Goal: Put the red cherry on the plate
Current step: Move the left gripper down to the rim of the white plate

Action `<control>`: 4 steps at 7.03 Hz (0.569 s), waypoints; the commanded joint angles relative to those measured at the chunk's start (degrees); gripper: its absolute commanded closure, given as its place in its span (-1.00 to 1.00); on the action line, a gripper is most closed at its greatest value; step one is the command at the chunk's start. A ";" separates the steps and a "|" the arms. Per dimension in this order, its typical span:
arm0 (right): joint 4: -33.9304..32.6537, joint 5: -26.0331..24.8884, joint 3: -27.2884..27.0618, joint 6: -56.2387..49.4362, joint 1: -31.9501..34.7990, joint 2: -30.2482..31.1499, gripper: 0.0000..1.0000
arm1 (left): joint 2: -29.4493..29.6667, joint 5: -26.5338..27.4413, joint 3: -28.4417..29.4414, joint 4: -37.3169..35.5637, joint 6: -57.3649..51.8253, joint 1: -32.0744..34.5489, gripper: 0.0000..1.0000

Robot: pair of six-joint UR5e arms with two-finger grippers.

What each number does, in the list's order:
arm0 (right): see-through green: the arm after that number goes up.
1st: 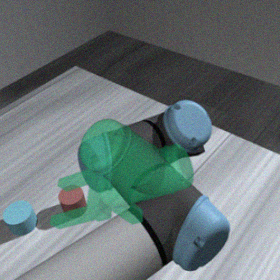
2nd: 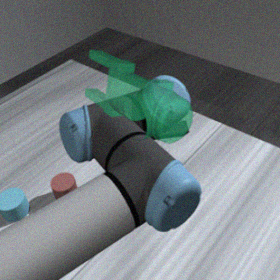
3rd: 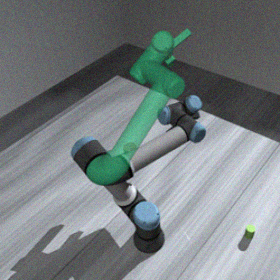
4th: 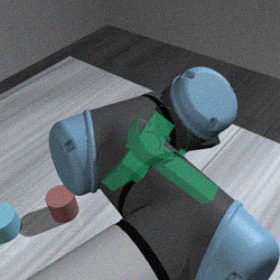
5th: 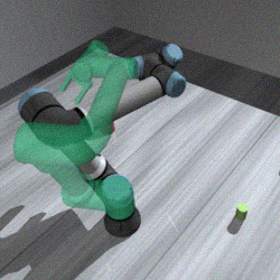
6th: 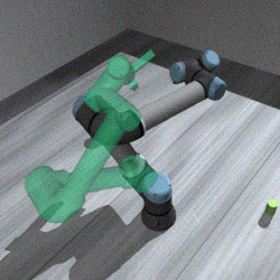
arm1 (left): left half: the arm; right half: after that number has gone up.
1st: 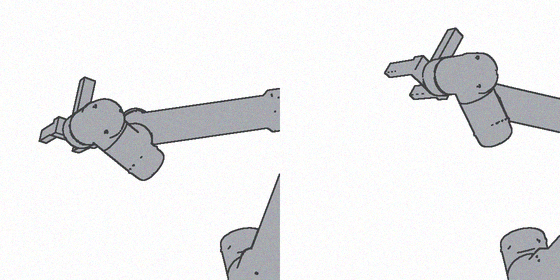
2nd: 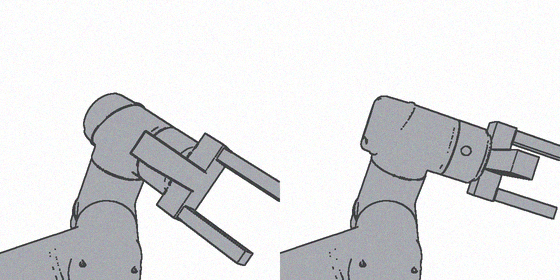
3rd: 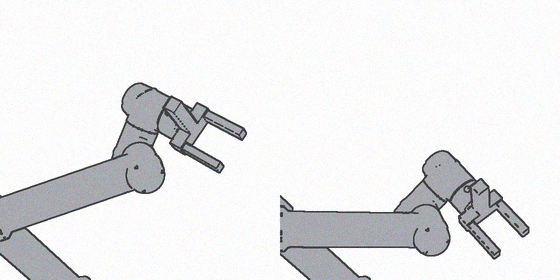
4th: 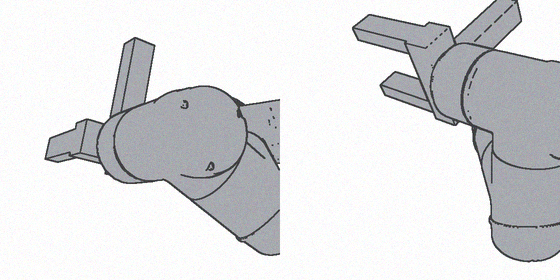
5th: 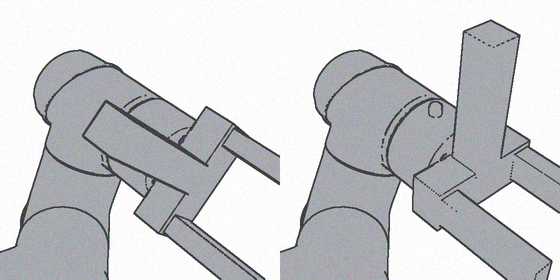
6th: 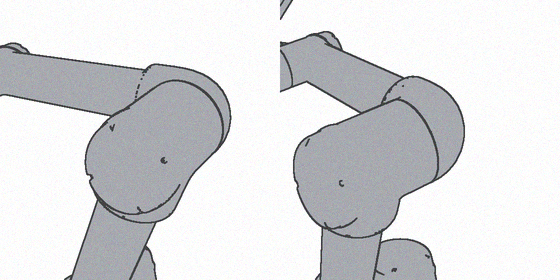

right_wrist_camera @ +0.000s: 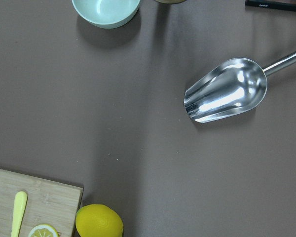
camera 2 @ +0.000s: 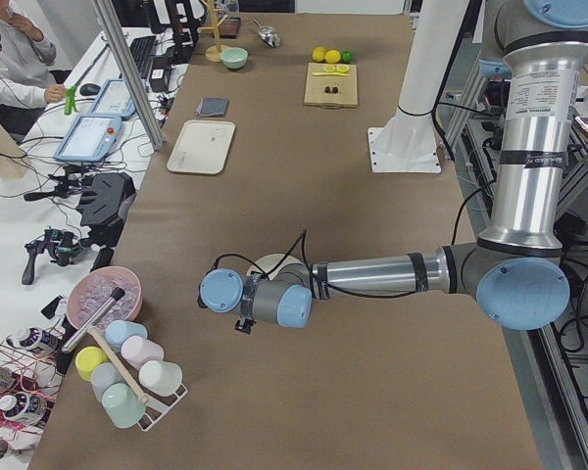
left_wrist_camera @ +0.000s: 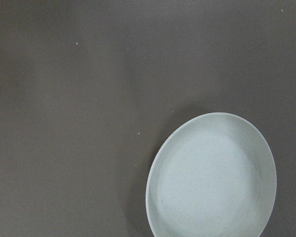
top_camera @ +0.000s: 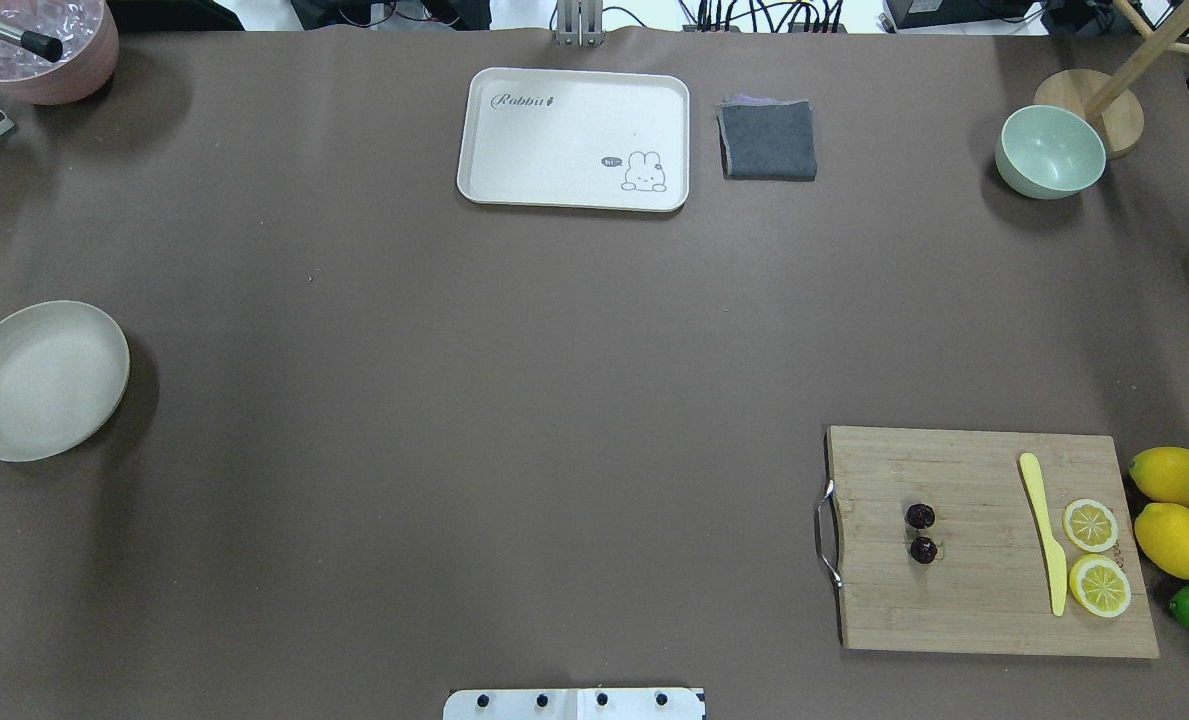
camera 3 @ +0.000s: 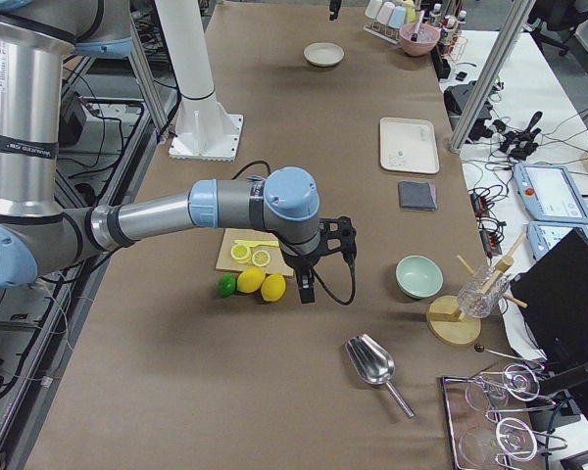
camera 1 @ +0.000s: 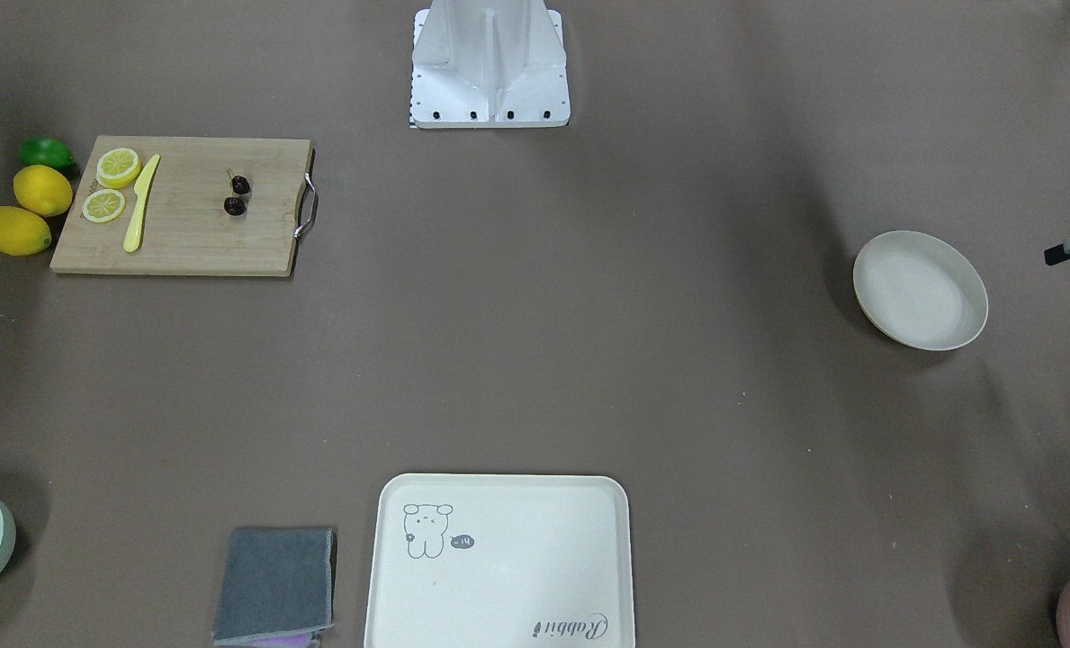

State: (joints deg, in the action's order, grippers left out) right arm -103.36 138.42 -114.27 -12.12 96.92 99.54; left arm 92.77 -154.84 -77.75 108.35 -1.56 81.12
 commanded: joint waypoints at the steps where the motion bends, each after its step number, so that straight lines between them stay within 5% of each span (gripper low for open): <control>1: 0.00 0.00 -0.25 -0.01 0.02 0.57 -1.00 | 0.30 2.15 0.58 5.89 6.55 -2.89 -0.95; 4: 0.00 -0.08 -0.25 -0.01 0.02 0.66 -1.00 | 0.30 3.75 5.23 12.58 8.32 -4.47 -0.95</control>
State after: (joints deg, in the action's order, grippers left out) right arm -103.36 138.35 -114.52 -12.13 96.91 100.12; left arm 93.07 -151.67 -74.08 118.56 5.76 77.33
